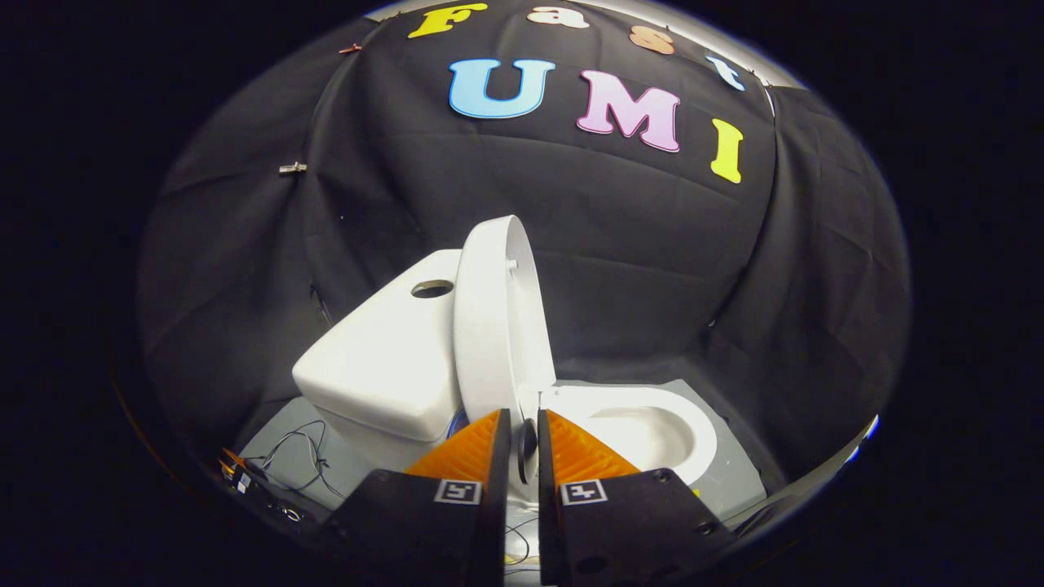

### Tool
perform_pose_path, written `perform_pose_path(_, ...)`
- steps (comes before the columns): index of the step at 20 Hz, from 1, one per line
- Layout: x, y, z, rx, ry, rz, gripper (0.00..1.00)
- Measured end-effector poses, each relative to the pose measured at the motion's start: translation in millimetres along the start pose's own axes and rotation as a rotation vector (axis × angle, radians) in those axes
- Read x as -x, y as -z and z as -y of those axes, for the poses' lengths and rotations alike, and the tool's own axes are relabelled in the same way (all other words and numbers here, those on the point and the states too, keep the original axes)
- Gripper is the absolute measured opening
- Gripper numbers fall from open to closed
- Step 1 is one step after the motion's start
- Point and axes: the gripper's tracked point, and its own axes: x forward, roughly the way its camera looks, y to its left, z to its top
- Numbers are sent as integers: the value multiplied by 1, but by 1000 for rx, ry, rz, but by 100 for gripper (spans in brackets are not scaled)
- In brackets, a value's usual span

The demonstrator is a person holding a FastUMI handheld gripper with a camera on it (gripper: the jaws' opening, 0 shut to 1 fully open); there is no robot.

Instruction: Open the toilet lid.

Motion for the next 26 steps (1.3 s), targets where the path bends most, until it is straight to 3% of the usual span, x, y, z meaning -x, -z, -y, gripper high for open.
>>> perform_pose_path(5,-1,5,3,-9,-27,-25,100)
perform_pose_path(17,25,-49,34,-23,-53,84,99)
perform_pose_path(26,73,-119,92,-71,-42,237,99)
